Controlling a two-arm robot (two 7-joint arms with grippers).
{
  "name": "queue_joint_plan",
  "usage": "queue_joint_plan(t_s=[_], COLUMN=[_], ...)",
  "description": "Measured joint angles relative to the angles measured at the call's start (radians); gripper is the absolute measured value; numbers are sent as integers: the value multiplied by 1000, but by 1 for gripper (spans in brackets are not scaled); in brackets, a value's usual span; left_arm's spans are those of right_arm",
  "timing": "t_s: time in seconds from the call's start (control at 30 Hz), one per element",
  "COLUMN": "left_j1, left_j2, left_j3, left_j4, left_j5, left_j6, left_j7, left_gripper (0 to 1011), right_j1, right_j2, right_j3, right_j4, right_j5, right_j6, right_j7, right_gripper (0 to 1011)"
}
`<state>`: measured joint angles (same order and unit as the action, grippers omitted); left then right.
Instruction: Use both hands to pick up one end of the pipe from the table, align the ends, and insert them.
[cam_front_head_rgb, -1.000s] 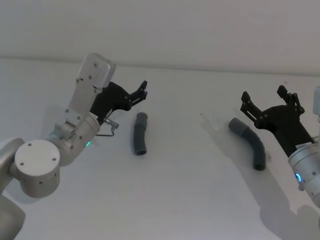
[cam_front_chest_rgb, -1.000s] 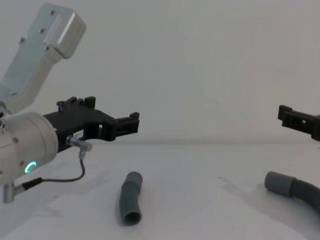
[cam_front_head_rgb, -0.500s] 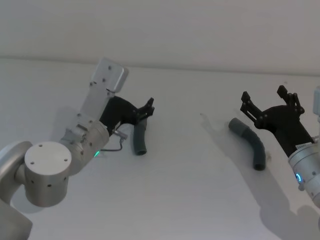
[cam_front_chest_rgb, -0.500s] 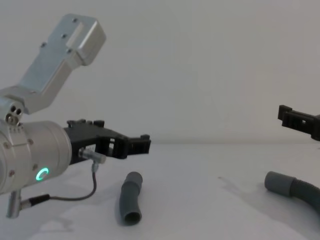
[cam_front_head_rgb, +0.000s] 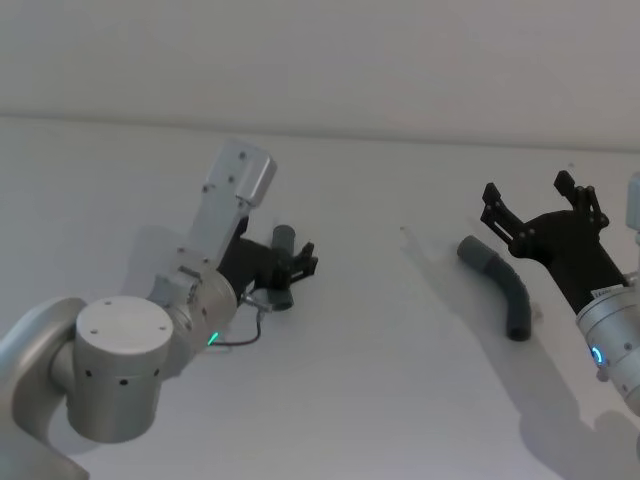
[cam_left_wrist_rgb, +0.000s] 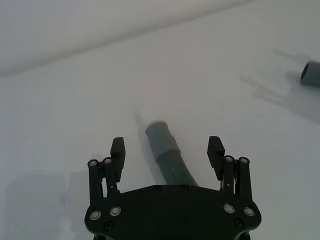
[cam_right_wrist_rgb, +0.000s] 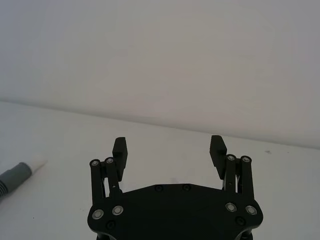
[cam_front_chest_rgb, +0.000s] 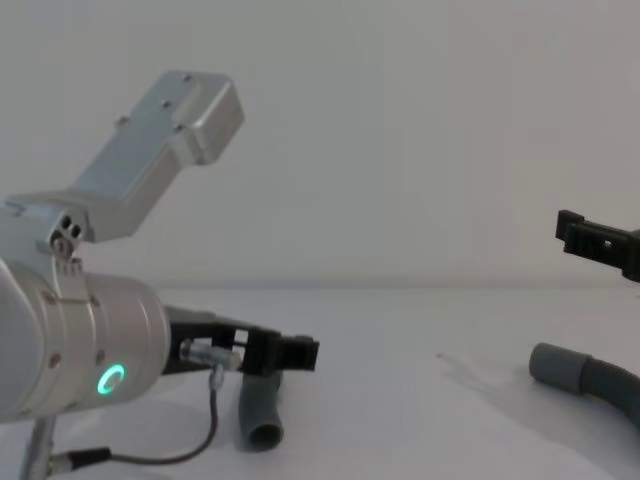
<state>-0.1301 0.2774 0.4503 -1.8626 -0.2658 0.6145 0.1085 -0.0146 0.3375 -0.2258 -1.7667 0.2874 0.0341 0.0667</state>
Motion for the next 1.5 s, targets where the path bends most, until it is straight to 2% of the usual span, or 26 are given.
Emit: queue_joint_plan(t_s=[0.07,0.27,0.5,1.5], left_j1=[10,28,40,34], left_j2=[-14,-46,-72,-132], left_j3=[-4,-14,-23,-29], left_j4=[-10,-24,-25,26], left_j5=[-4,-12,-17,4], left_j6=[36,96,132,139], left_j7=[14,43,61,79], left_gripper=[1001,1001,1001,1001], right_j1=[0,0,0,0], right_j2=[0,0,0,0], right_j3=[0,0,0,0], right_j4=[0,0,0,0], right_j5=[0,0,0,0], right_j6=[0,0,0,0], right_j7=[0,0,0,0], right_gripper=[1004,1004,1004,1003])
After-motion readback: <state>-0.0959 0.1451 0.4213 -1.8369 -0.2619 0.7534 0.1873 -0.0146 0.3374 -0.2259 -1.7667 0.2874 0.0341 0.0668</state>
